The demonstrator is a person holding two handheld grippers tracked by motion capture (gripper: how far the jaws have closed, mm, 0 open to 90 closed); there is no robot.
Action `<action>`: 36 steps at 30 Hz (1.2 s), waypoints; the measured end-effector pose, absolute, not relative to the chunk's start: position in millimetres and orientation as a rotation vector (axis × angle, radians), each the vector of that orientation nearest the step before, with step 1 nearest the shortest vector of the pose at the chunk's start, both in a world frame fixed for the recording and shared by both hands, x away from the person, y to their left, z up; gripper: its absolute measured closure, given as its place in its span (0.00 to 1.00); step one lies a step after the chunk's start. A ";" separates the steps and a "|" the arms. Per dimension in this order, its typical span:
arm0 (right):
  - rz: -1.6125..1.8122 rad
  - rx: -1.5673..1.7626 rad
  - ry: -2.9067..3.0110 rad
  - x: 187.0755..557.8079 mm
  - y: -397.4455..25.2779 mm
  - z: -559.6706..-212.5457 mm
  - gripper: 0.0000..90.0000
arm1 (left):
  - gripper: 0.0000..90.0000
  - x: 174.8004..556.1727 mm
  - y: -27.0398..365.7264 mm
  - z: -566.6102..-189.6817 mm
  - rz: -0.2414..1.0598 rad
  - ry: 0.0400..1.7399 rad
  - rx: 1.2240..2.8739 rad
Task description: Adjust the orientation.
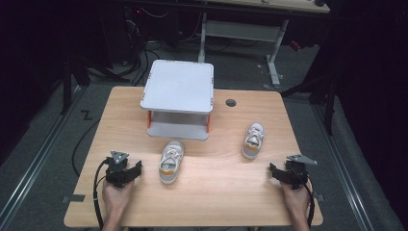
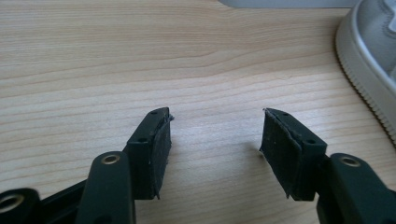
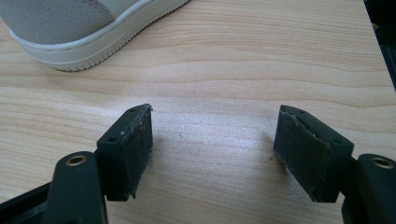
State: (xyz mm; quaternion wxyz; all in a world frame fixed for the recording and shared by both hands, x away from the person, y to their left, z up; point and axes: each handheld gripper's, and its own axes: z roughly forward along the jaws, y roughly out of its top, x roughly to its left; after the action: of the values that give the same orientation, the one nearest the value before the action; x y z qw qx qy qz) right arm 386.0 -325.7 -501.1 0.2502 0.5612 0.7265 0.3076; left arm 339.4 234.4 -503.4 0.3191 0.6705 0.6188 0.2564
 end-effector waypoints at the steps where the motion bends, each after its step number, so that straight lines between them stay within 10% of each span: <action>1: 0.837 1.528 1.978 386.0 -325.7 -501.1 0.31 | 0.47 339.4 234.4 -503.4 0.674 1.627 1.763; 36: 0.837 1.525 1.980 386.1 -325.8 -501.1 0.31 | 0.51 331.0 175.0 -449.2 0.525 1.336 1.870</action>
State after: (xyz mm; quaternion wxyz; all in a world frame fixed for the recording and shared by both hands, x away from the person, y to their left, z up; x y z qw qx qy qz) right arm 386.1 -325.8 -501.1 0.2504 0.5602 0.7273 0.3075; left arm 331.0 175.0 -449.2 0.3821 0.7331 0.5237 0.2059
